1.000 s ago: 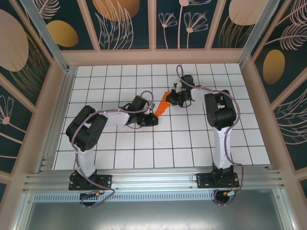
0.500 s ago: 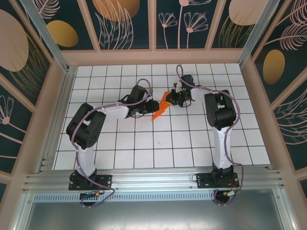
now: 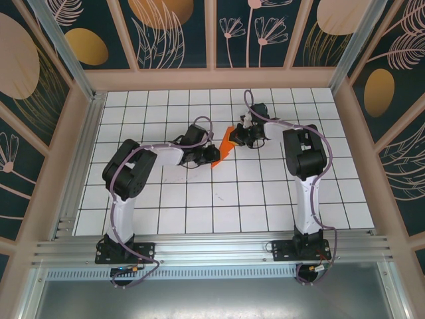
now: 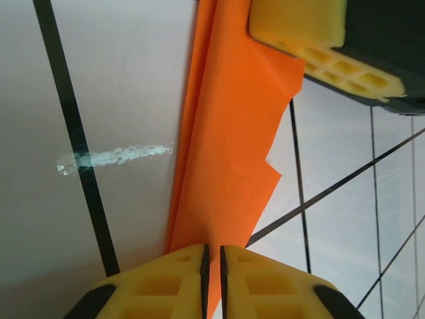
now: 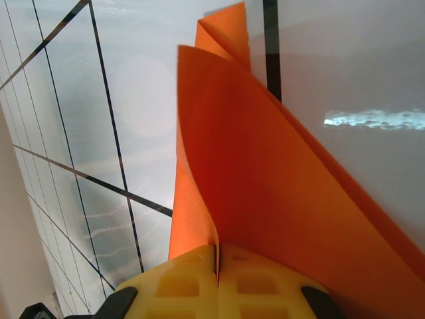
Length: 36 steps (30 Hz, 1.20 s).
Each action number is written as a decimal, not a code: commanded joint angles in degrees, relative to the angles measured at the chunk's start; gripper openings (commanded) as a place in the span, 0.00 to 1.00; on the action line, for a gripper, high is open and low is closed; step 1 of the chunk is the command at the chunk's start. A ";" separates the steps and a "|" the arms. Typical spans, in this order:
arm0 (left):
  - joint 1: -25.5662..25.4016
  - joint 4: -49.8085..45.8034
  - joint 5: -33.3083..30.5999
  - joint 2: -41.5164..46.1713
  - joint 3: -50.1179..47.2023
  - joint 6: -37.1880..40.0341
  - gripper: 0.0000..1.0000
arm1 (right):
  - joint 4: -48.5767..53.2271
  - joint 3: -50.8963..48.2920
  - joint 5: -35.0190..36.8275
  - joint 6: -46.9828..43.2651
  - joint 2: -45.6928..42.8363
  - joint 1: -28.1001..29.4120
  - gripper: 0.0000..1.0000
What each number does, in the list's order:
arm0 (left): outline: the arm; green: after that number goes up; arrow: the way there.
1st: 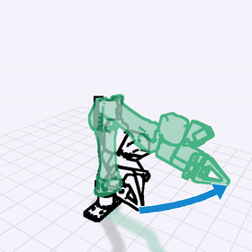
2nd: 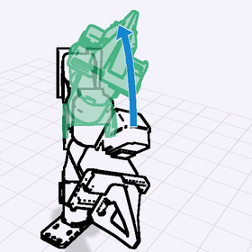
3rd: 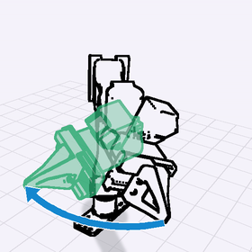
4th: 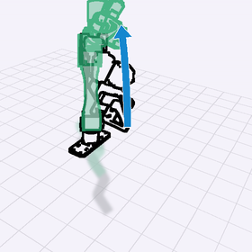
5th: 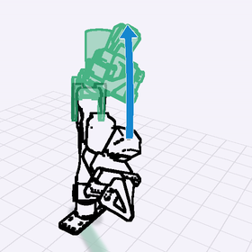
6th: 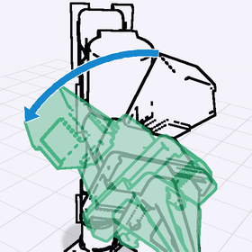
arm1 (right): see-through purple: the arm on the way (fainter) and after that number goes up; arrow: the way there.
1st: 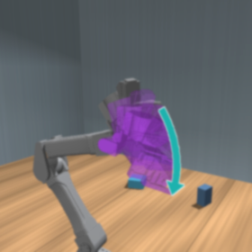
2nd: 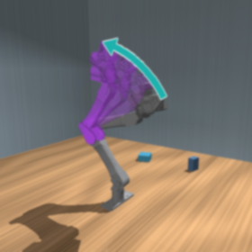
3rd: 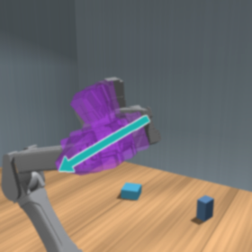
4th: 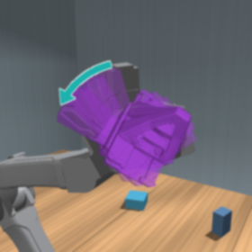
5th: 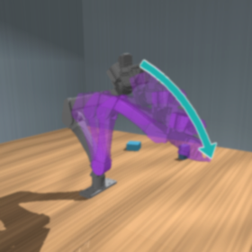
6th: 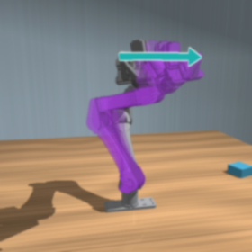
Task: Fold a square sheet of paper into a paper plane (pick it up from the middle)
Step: Fold the wing for the fifth time at the center of the table.
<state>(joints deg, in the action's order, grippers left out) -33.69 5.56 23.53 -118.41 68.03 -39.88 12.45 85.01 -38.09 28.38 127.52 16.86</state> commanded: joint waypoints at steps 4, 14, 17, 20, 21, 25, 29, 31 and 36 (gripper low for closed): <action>-2.01 -11.72 -6.98 -3.05 1.44 4.81 0.13 | 1.26 -0.21 3.65 1.45 -2.50 -1.03 0.15; -3.16 -14.23 -12.27 -4.01 1.84 4.07 0.08 | -4.37 -9.93 11.17 5.53 -17.26 1.37 0.24; -3.18 -13.83 -12.37 -4.20 1.59 3.34 0.05 | -3.34 -8.96 11.75 6.43 -16.00 4.58 0.16; -3.13 -13.40 -12.72 -4.02 0.99 2.89 0.01 | -5.42 -8.84 11.40 8.91 -13.44 6.06 0.09; -3.18 -13.27 -12.83 -3.93 0.84 2.79 0.01 | -5.63 -8.43 11.30 9.46 -12.47 6.41 0.08; -3.14 -12.29 -12.36 -4.02 0.13 1.85 0.00 | -5.98 -5.99 9.61 10.11 -8.28 7.73 0.05; -3.14 -11.50 -12.00 -3.98 -0.33 0.94 0.00 | -5.37 -4.42 8.56 10.40 -5.36 8.45 0.04; -3.13 -10.98 -11.68 -3.85 -0.64 0.68 0.00 | -6.01 -4.53 7.61 10.42 -4.35 8.59 0.04; -3.13 -11.26 -11.28 -3.82 -1.05 1.01 0.00 | -4.14 -1.89 8.77 9.96 -0.61 7.83 0.04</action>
<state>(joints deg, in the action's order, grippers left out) -36.45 1.45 14.48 -118.56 70.24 -38.54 7.51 80.88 -29.63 38.09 124.22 24.86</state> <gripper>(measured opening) 0.047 0.047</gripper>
